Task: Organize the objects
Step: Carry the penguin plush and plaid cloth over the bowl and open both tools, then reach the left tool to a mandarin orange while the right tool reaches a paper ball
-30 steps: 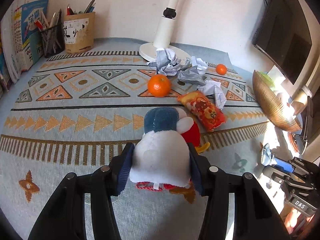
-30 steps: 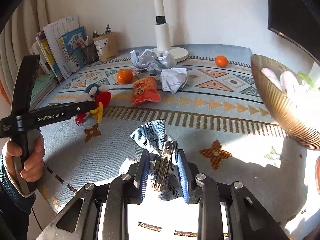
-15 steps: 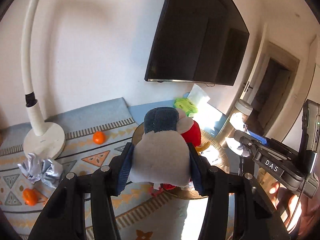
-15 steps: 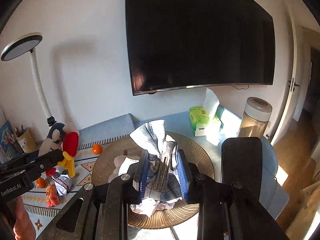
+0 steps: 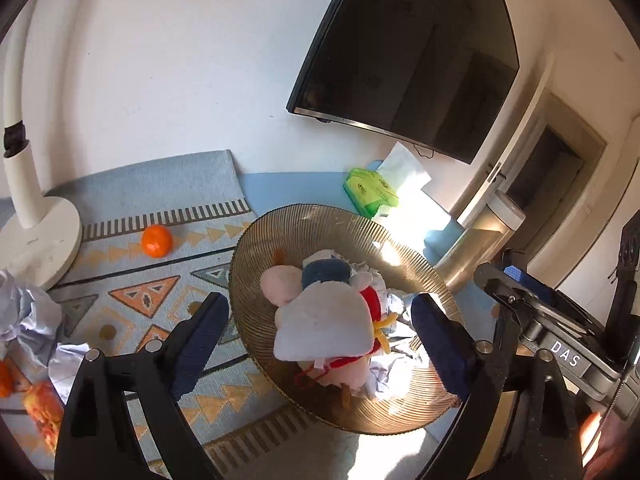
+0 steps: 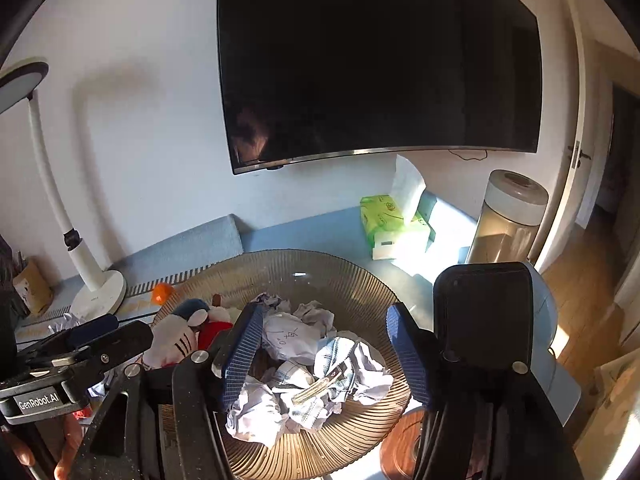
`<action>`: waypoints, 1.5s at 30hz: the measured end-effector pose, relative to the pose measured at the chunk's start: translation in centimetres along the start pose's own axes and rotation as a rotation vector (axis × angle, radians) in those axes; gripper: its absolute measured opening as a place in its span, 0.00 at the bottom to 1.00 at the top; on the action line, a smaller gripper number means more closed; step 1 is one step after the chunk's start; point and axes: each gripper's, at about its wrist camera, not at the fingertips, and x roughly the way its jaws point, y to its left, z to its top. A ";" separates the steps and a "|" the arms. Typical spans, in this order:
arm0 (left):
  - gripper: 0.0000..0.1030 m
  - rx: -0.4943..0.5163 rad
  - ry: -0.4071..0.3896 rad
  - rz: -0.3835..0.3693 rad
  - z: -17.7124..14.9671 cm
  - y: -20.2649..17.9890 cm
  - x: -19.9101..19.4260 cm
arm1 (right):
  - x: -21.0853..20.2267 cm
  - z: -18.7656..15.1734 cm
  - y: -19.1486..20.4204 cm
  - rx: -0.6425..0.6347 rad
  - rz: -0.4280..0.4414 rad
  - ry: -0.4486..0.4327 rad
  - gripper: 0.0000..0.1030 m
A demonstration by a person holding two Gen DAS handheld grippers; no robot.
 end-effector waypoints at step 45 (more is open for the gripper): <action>0.99 -0.291 0.015 0.863 -14.8 23.0 -16.4 | 7.7 -12.6 19.4 -0.167 0.300 0.333 0.93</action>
